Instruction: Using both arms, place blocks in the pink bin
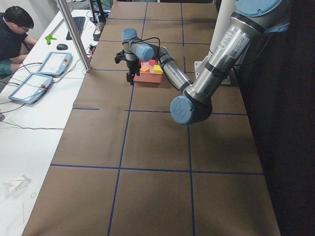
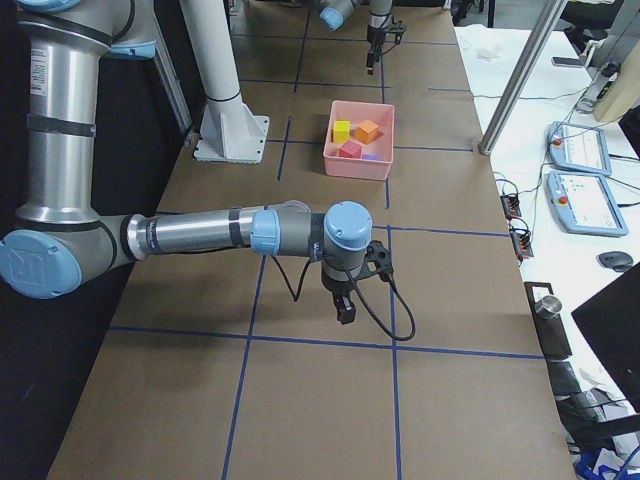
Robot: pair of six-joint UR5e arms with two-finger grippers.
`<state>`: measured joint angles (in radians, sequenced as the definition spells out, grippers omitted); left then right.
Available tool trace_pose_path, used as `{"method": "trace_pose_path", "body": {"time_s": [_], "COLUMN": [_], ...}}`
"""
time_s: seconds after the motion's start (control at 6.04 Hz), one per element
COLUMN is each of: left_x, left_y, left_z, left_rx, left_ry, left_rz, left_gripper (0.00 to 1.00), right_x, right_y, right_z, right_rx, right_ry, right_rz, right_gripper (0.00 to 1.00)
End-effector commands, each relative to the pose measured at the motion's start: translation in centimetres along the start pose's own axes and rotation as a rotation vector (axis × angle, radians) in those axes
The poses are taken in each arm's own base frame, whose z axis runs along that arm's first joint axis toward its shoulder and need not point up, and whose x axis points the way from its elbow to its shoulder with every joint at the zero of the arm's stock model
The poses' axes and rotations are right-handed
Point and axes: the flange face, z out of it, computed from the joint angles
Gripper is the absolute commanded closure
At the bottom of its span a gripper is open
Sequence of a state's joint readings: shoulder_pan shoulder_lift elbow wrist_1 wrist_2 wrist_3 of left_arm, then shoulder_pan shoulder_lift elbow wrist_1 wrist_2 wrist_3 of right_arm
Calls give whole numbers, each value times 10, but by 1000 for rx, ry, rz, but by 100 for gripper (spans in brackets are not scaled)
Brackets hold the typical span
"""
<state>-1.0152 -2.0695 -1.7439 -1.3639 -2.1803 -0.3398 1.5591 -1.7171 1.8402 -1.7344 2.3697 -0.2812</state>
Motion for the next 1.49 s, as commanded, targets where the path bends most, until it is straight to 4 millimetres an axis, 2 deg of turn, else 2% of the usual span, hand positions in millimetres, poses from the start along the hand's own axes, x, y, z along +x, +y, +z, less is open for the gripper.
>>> {"method": "trace_pose_path", "body": {"time_s": [0.0,0.17,0.33,0.5,0.66,0.83,0.99,1.16,1.32], "left_x": [-175,-259,-315,-343,-377,-389,-393,-403,-407], "left_y": [67,121,174,213,259,298,314,332,335], "left_z": [-8,-13,-15,-7,-11,-6,2,19,24], "left_rx": [-38,-52,-62,-65,-56,-48,-56,-92,-82], "left_ry": [-28,-49,-46,19,24,58,62,64,58], "left_rz": [86,94,5,-54,-56,-81,-110,-131,-127], "left_gripper": [0,0,0,0,0,0,0,0,0], "right_x": [2,3,3,3,3,4,3,2,3], "right_y": [1,0,0,0,2,2,1,0,0], "right_z": [0,-1,-1,-1,0,0,0,-2,-1], "right_rx": [-2,-4,-6,-4,-7,-8,-6,-3,-4], "right_ry": [15,35,36,35,36,36,34,34,35], "right_rz": [64,65,66,63,65,67,64,62,65], "right_gripper": [2,1,0,0,0,0,0,0,0]}}
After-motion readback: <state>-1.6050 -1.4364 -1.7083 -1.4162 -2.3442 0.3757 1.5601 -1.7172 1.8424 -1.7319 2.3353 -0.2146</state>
